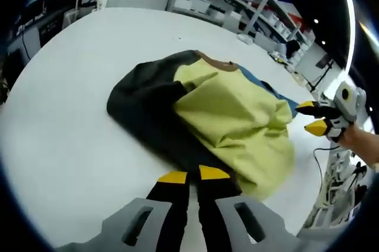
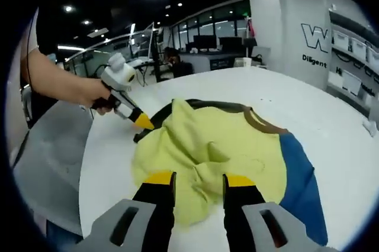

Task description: Fold the garment on the visible template until the final outline fits inside the template.

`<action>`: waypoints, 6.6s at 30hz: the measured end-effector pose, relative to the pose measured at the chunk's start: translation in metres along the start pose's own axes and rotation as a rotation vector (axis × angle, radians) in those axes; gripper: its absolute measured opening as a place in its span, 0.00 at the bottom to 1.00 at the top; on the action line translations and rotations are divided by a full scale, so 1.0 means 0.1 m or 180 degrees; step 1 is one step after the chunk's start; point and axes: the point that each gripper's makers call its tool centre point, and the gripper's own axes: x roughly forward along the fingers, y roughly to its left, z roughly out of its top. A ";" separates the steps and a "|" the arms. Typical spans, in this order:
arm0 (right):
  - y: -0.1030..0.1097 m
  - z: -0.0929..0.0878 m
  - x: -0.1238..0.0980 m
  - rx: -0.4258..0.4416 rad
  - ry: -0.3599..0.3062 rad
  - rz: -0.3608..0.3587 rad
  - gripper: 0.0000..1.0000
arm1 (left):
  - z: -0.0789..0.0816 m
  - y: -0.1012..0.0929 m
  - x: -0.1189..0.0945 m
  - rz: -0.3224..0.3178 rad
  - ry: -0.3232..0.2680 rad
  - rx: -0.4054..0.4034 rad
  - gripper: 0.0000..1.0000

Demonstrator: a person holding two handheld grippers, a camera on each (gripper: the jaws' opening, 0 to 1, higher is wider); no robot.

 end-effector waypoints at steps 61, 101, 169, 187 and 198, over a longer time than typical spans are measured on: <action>0.98 -0.25 0.41 -0.0438 0.0378 0.1105 0.53 | 0.77 2.47 -0.63 0.1175 0.1193 0.2358 0.03; -0.24 -0.34 -0.41 0.0157 0.0056 -0.0253 0.49 | 0.52 2.47 -1.13 0.1173 0.0338 0.0638 0.16; -1.44 0.13 -1.29 0.0225 0.0147 -0.1695 0.00 | 0.51 0.73 -1.14 0.0292 -0.0568 0.0508 0.15; -2.11 -0.51 -1.18 0.0303 0.0711 -0.2199 0.00 | 0.55 0.68 -1.12 0.0286 -0.0563 0.0538 0.15; -1.68 -0.53 -1.12 0.0337 0.0402 -0.2073 0.12 | 0.55 0.69 -1.10 0.0327 -0.0570 0.0552 0.20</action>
